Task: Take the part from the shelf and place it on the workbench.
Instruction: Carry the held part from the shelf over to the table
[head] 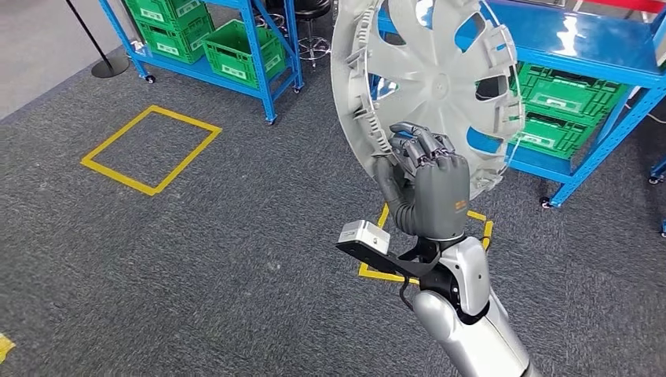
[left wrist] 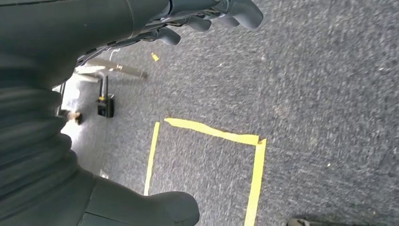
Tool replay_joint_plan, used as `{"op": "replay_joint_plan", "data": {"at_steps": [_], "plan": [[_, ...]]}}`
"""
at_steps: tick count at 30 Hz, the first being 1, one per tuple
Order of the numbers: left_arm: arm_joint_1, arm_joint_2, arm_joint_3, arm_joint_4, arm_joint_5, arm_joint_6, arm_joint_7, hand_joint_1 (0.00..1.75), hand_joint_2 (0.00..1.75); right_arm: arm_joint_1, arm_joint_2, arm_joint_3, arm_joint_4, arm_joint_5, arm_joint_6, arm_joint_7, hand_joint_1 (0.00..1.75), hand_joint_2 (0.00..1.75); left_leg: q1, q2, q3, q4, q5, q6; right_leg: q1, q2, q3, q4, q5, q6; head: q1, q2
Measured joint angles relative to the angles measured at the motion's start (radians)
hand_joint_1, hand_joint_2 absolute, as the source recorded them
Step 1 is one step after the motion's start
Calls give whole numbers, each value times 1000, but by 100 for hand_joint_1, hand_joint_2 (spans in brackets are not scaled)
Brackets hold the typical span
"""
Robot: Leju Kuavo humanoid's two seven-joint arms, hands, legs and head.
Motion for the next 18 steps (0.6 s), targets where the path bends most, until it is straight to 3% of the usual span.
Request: {"op": "replay_joint_plan", "data": {"at_steps": [2,4,5,6,8,10,11,13,14,16,18], "plan": [[1,0,0,0,-2,-2,-6,0,175,9,0,0,-9,3,-4,2,175,175,1,48,-45,98,-56,-11,-2,-20,2,-5,2,-8,-4,0],[2,1,0,1,-3,-6,-10,0,175,19,-1,0,-15,4,-6,3,175,175,6,65,-102,226,-110,-21,-1,-42,1,-4,2,-10,-5,0],[4,3,0,1,-3,-8,-10,0,175,24,-1,0,-16,4,-6,4,175,175,9,67,-114,256,-115,-24,-2,-52,1,-4,2,-10,-5,0],[5,4,0,1,-3,-9,-10,0,175,28,-1,0,-17,4,-6,4,175,175,11,70,-106,245,-101,-26,-2,-61,1,-4,1,-9,-5,0],[6,7,0,0,-4,-10,-10,0,175,34,-2,0,-18,4,-6,2,175,175,14,96,-36,117,-41,-28,-3,-79,3,-2,-1,-4,-5,0],[4,7,0,0,-5,-11,-9,0,175,36,-6,0,-22,1,-9,-5,175,175,9,128,25,1,-4,-18,1,-94,4,2,-4,8,-4,0],[3,7,0,0,-6,-12,-9,0,175,37,-8,0,-24,-1,-11,-10,175,175,7,135,35,-20,-1,-10,5,-100,4,3,-5,14,-3,0],[6,6,0,0,-4,-13,-8,0,175,37,-12,0,-25,-2,-15,-16,175,175,4,117,29,-22,3,8,5,-114,5,0,-3,27,-1,0],[7,6,0,0,-3,-13,-8,0,175,38,-13,0,-26,-3,-16,-17,175,175,4,108,28,-24,6,16,3,-109,5,3,-7,34,-1,0],[7,5,0,0,-2,-13,-9,0,175,39,-17,0,-27,-4,-18,-18,175,175,6,90,26,-30,13,31,-2,-72,-16,54,-44,43,1,0],[5,4,0,0,-2,-13,-9,0,175,44,-23,0,-27,-4,-19,-18,175,175,5,71,22,-30,17,40,-1,-31,-75,182,-112,44,3,0]]}}
